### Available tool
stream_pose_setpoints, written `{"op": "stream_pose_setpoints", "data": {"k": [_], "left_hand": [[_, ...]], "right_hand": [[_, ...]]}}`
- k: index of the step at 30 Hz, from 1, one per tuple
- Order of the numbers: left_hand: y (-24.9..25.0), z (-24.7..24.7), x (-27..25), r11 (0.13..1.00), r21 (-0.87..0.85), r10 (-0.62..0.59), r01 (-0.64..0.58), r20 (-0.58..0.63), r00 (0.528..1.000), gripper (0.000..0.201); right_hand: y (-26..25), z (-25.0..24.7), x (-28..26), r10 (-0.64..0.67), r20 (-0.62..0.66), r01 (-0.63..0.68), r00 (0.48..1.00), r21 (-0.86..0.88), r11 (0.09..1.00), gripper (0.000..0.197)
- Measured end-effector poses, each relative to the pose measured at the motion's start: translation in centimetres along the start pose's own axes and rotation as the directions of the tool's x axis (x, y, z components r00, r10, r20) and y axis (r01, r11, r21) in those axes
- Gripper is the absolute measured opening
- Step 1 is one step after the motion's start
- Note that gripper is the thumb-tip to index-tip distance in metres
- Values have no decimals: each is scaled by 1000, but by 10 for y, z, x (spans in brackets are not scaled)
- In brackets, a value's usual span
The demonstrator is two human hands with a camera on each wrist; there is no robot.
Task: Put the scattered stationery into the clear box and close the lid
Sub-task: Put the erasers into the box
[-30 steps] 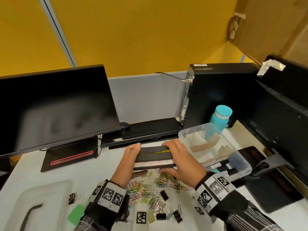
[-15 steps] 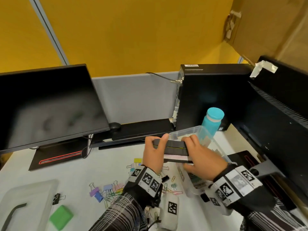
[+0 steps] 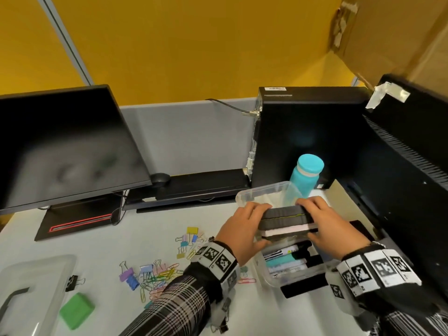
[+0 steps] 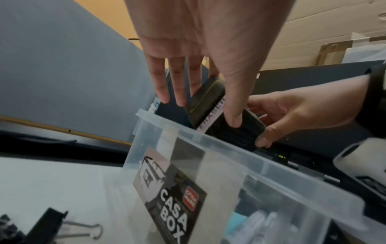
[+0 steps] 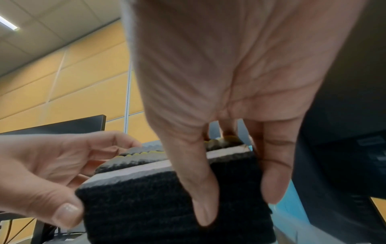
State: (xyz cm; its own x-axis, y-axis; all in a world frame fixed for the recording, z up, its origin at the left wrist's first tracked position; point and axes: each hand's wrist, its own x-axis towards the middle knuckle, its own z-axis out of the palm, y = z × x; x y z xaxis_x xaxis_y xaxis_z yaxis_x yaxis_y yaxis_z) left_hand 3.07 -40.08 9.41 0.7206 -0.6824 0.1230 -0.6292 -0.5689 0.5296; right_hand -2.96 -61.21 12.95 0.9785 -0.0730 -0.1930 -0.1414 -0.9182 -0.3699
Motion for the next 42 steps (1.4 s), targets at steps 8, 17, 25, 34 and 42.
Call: {"op": "stream_pose_setpoints", "data": {"k": [8, 17, 25, 34, 42], "left_hand": [[-4, 16, 5, 989, 130, -81, 74, 49, 995, 65], [-9, 16, 8, 972, 214, -123, 101, 91, 988, 65], [-10, 18, 9, 941, 317, -164, 118, 121, 979, 64], [-6, 17, 4, 863, 504, -164, 42, 201, 966, 63], [-3, 12, 1, 856, 515, -115, -39, 264, 958, 49]], "right_hand": [[1, 4, 12, 39, 31, -37, 999, -43, 998, 63], [-3, -7, 21, 47, 141, -33, 989, -100, 994, 61], [-9, 0, 36, 143, 255, -107, 956, -152, 983, 68], [-1, 15, 36, 195, 271, -199, 943, -13, 980, 67], [-4, 22, 36, 210, 269, -196, 940, -81, 977, 36]]}}
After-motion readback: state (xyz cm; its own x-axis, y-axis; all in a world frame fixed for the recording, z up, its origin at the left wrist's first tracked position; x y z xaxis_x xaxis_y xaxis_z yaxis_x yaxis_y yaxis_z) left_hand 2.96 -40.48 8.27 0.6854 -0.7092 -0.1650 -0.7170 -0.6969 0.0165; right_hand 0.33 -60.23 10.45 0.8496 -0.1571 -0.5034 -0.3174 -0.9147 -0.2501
